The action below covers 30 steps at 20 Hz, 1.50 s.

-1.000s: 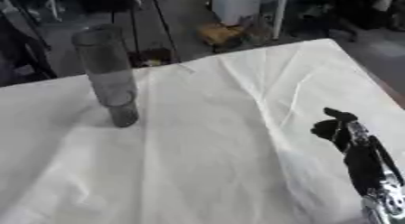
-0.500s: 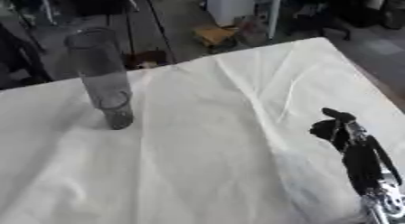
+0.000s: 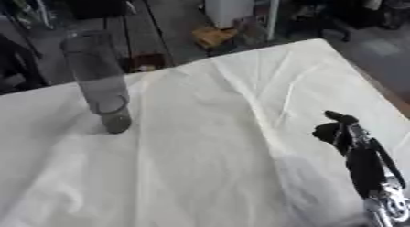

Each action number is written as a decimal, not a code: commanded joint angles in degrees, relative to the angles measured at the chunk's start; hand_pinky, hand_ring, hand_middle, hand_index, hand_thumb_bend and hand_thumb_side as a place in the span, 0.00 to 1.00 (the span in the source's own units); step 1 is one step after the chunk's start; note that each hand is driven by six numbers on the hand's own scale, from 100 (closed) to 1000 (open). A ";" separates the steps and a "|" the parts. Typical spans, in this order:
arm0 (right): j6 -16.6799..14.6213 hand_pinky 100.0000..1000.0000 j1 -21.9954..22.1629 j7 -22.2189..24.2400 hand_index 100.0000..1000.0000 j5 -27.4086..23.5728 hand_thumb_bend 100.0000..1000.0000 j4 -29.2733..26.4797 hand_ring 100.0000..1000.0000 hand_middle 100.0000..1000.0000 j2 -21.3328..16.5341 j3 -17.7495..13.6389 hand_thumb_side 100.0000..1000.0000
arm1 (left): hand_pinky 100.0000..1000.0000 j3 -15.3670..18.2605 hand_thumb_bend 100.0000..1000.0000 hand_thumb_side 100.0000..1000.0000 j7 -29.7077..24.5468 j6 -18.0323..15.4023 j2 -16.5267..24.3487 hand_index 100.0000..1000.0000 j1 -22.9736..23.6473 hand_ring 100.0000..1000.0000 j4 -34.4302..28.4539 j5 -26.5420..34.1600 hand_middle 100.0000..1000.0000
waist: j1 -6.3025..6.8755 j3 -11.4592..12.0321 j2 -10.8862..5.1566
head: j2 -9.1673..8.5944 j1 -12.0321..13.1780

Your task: Arrange flowers into the vase.

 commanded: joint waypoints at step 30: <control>0.17 0.80 -0.93 0.06 0.86 0.14 0.00 -0.45 0.66 0.57 -1.15 -0.01 1.00 | 0.00 -5.66 0.88 0.33 -0.12 3.26 2.26 0.00 0.50 0.00 2.00 16.16 0.00 | 0.88 0.21 -0.33 | -0.88 -0.35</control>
